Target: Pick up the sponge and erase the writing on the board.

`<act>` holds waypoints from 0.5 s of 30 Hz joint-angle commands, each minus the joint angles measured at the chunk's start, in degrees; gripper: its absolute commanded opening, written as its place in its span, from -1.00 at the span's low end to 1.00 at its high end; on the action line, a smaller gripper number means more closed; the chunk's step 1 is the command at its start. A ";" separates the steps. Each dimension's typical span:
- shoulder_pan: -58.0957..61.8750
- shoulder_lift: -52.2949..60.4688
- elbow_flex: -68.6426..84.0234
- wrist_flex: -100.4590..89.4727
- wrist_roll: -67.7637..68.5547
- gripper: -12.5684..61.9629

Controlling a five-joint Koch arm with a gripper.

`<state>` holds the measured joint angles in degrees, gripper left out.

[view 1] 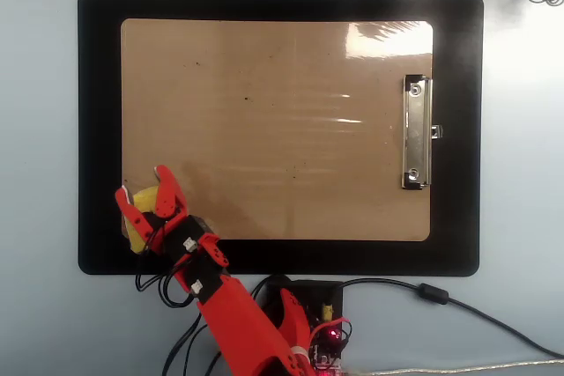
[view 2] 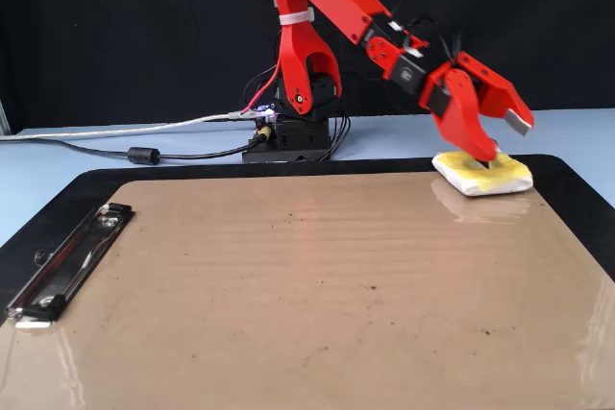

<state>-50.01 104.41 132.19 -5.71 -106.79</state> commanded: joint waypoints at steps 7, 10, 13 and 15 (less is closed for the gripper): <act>19.60 19.16 -4.83 32.26 26.89 0.22; 32.34 26.72 -12.74 58.18 44.12 0.22; 43.86 28.13 -19.78 85.96 50.71 0.22; 50.80 28.04 -21.01 97.47 51.15 0.23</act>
<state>-2.11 130.87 113.91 84.20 -55.11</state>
